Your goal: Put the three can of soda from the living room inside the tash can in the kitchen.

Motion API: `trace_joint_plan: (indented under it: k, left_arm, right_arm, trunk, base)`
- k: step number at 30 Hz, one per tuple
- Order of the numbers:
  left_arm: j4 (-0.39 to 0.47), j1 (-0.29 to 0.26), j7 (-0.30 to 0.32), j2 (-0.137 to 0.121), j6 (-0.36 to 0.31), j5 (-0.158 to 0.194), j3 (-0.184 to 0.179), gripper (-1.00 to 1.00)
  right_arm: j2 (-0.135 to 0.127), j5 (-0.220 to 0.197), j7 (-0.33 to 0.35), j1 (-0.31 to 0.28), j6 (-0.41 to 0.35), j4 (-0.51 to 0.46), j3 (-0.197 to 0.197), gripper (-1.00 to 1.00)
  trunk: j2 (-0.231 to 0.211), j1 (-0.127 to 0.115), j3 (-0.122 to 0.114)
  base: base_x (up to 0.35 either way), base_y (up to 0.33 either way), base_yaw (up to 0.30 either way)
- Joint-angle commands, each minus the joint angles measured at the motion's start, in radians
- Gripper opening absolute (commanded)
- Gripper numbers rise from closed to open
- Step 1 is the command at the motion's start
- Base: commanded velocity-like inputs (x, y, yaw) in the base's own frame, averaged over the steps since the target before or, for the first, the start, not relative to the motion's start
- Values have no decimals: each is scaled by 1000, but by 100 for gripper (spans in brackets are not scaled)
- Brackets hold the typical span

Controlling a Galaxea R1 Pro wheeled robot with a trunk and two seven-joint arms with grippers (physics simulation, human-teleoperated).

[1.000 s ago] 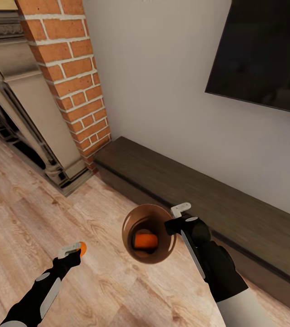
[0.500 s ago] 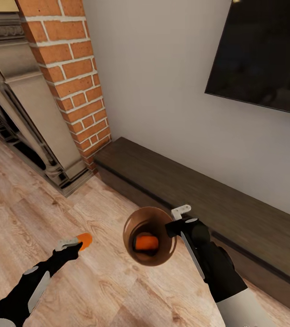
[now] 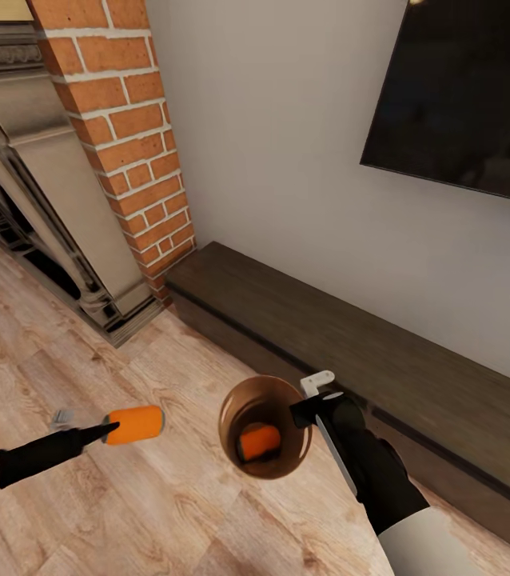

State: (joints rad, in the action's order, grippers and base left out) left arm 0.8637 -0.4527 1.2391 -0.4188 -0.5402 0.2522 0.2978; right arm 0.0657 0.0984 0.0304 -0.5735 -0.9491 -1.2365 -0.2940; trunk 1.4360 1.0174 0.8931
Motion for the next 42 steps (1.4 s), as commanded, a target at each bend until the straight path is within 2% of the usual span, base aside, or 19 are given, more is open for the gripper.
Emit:
trace_joint_plan:
  k: [1,3,6,11,15,18,21,23,29,34,37,42]
  left_arm:
    - [0,0,18,-2,-4,-1,0,-100]
    - [-1,0,77,-7,-18,-1,-1,-100]
    - [-6,0,112,-9,-24,1,-4,-100]
    - [-5,0,122,-8,-24,2,-7,-100]
    - [-6,0,206,-8,-26,1,-10,-100]
    - [-7,0,240,-4,-27,1,-11,-100]
    - [-6,-1,245,-1,-27,1,-13,-100]
    - [-6,-1,247,1,-27,1,-28,-100]
    - [1,-1,249,20,-28,1,-60,-100]
    - [3,-1,249,29,-30,2,-77,-100]
    - [9,-1,249,54,-51,2,-86,-100]
    - [46,-1,249,65,-66,3,-88,-100]
  right_arm:
    - [0,-16,0,0,0,0,-1,-100]
    - [0,-16,0,0,1,3,-1,-100]
    - [0,-17,0,0,8,37,-3,-100]
    - [0,-17,-1,0,48,75,-3,-100]
    - [0,-17,-1,0,62,115,-4,-100]
    - [0,-17,-1,0,66,135,-4,-100]
    - [0,-17,-2,0,66,140,-4,-100]
    - [0,-17,-2,0,69,154,-4,-100]
    - [0,-16,-3,-1,136,215,-3,-100]
    - [0,-16,-3,-2,148,234,-2,-100]
    - [3,-16,-4,-3,149,247,-2,-100]
    - [15,-16,-4,-6,151,276,-2,-100]
  trunk:
    - [0,0,0]
    - [0,0,0]
    - [0,0,0]
    - [0,0,0]
    - [0,0,0]
    - [0,0,0]
    - [0,0,0]
    - [0,0,0]
    - [0,0,0]
    - [0,0,0]
    - [0,0,0]
    - [0,0,0]
  base:
    - [0,0,0]
    - [0,0,0]
    - [0,0,0]
    - [0,0,0]
    - [0,0,0]
    - [0,0,0]
    - [0,0,0]
    - [0,0,0]
    - [0,0,0]
    - [0,0,0]
    - [0,0,0]
    - [0,0,0]
